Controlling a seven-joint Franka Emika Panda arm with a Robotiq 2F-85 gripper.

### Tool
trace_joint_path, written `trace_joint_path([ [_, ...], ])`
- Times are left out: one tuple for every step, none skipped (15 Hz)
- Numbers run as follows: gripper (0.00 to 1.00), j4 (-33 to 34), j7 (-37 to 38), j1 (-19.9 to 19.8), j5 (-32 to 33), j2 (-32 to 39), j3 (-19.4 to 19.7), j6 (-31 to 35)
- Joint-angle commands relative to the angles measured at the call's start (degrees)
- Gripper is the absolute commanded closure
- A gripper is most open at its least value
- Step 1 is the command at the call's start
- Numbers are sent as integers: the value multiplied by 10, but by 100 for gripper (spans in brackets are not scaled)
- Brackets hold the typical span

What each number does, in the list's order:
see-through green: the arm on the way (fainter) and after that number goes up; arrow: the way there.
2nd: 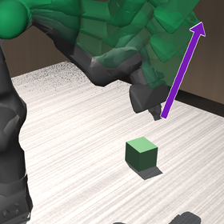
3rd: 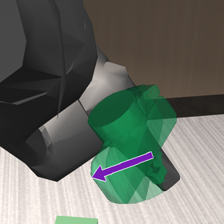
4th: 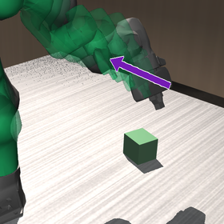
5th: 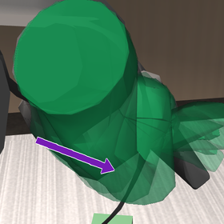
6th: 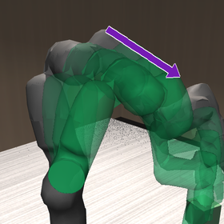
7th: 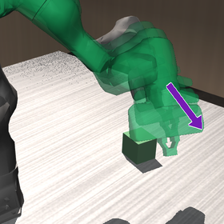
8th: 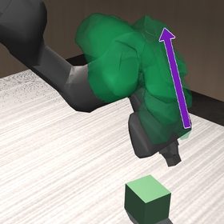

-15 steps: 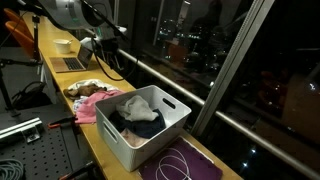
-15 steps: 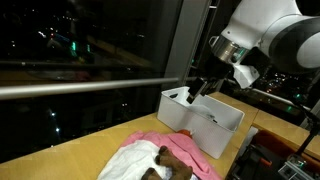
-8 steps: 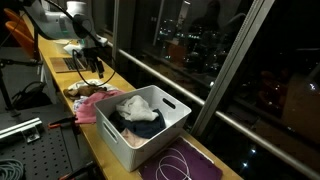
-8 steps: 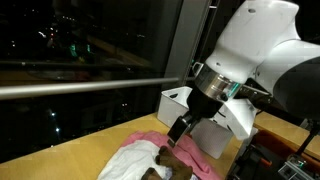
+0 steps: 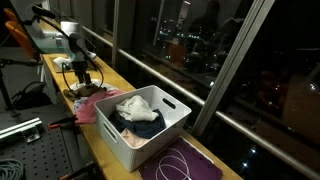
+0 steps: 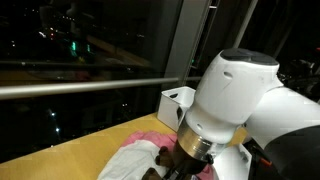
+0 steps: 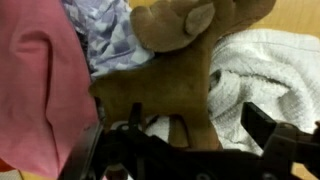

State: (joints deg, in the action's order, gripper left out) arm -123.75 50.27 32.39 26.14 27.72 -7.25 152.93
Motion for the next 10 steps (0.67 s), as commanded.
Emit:
trace_joint_path([
  [0,27,-2,27,-2,32,28,-6],
  [0,31,-4,32,-4,38,33,-6],
  [0,36,-6,34,-7,45,36,-5],
  [0,40,-8,36,-9,52,38,-5],
  [0,43,-8,39,-10,59,41,-1],
  [0,46,-8,40,-13,66,43,2],
  [0,47,-8,42,-15,72,45,5],
  [4,46,-8,43,-16,76,46,9],
  [26,44,-8,43,-17,78,48,13],
  [29,41,-7,43,-18,79,50,17],
])
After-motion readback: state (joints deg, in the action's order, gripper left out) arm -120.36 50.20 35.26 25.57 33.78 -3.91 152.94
